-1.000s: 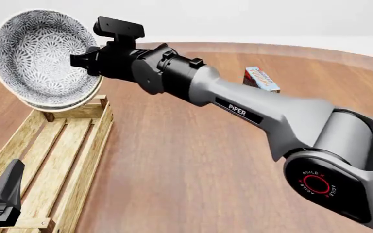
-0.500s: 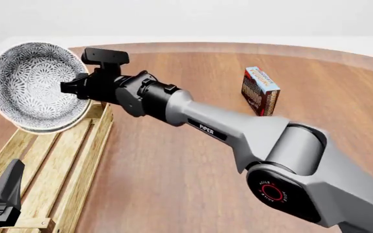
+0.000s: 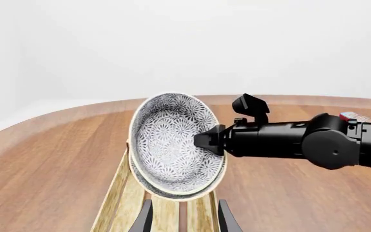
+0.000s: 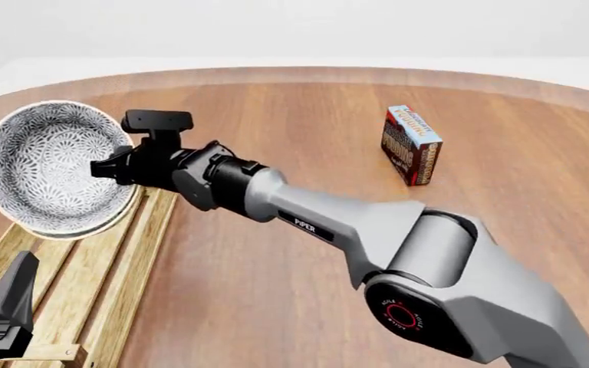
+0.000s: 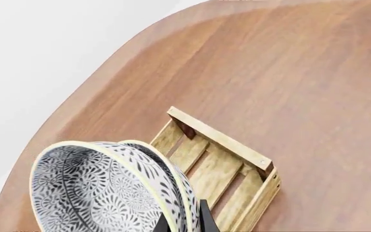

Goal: Stack the left bowl on the right bowl and place them in the tray.

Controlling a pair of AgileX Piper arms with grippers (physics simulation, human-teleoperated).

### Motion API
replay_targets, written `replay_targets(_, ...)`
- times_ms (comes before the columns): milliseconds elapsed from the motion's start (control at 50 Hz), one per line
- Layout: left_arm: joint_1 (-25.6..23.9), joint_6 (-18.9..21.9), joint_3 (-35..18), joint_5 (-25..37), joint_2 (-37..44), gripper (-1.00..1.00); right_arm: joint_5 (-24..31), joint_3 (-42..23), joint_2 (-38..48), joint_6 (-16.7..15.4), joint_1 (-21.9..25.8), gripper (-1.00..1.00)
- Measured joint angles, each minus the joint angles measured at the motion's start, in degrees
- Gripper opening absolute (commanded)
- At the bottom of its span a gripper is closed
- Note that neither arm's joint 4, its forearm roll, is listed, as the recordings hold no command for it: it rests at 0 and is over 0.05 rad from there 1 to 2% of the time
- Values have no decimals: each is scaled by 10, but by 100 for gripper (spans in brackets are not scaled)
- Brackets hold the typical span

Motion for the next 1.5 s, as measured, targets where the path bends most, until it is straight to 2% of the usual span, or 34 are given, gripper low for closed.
replay_targets(1060,0,0,0,0,0,100,-8,-32,72,13,19,-100)
replay_targets(1460,0,0,0,0,0,100,1,-49,89,5,21,-100)
replay_targets(1480,0,0,0,0,0,100,2,-50,89,5,22,100)
replay_targets(1500,0,0,0,0,0,100,0,-51,87,2,23,100)
